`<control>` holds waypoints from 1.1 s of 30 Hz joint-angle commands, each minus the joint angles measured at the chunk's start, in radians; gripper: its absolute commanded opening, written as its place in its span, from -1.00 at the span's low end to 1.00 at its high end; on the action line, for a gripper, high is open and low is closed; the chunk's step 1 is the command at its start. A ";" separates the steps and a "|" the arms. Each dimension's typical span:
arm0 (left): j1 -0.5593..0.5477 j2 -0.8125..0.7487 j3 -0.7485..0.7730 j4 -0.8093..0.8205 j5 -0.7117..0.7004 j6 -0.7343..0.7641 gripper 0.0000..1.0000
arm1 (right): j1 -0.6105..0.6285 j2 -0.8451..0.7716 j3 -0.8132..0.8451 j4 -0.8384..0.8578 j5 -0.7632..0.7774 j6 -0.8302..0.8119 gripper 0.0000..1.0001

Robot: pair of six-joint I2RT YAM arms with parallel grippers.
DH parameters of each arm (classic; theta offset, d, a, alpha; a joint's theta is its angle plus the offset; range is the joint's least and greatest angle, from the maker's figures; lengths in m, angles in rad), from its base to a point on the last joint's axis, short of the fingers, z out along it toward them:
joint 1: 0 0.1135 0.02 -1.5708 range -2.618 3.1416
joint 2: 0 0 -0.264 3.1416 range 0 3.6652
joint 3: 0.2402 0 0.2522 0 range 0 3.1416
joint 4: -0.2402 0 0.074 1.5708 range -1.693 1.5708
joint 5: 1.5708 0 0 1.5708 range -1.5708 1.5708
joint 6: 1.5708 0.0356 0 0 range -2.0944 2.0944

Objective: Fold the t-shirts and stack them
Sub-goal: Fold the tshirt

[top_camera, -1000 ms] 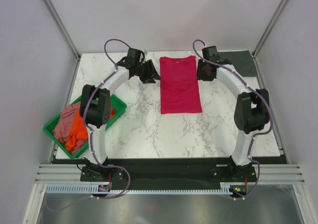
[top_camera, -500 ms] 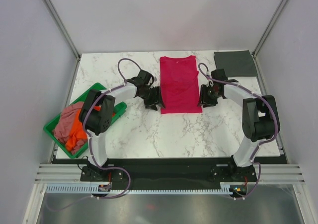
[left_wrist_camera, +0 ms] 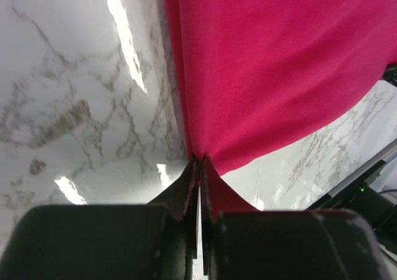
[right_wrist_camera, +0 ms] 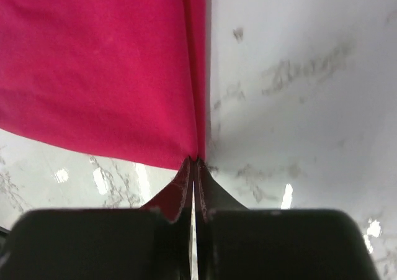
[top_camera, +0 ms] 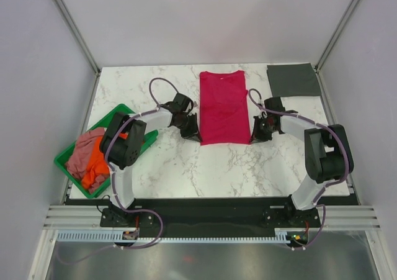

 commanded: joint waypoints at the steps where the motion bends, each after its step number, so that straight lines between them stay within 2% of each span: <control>1: -0.028 -0.083 -0.091 0.012 -0.055 -0.039 -0.95 | 0.001 -0.119 -0.102 0.009 0.061 0.085 -1.00; 7: -0.084 -0.210 -0.238 0.012 -0.129 -0.115 -0.95 | 0.014 -0.323 -0.329 0.013 0.167 0.260 -1.00; 12: -0.120 -0.243 -0.298 0.012 -0.130 -0.137 -0.96 | 0.022 -0.451 -0.469 0.047 0.128 0.326 -1.00; 14: -0.142 -0.269 -0.319 0.013 -0.127 -0.148 -0.85 | 0.028 -0.483 -0.486 0.042 0.110 0.332 -0.91; 15: -0.148 -0.284 -0.327 0.013 -0.126 -0.160 -0.61 | 0.028 -0.518 -0.495 0.038 0.102 0.331 -0.85; 18: -0.148 -0.342 -0.327 0.006 -0.115 -0.158 -0.25 | 0.030 -0.580 -0.466 -0.008 0.130 0.329 -0.60; 19: -0.142 -0.353 -0.319 0.003 -0.113 -0.152 -0.20 | 0.030 -0.587 -0.451 -0.036 0.136 0.328 -0.48; 20: -0.137 -0.368 -0.295 -0.006 -0.112 -0.148 -0.17 | 0.028 -0.590 -0.432 -0.051 0.147 0.319 -0.46; 24: -0.125 -0.367 -0.205 -0.026 -0.135 -0.131 -0.15 | 0.028 -0.532 -0.277 -0.071 0.168 0.274 -0.49; 27: -0.125 -0.277 -0.096 -0.023 -0.107 -0.120 -0.17 | 0.030 -0.434 -0.176 0.005 0.069 0.178 -0.66; 33: -0.117 -0.077 0.119 -0.023 -0.086 -0.099 -0.21 | 0.031 -0.175 0.016 0.085 -0.117 0.056 -0.74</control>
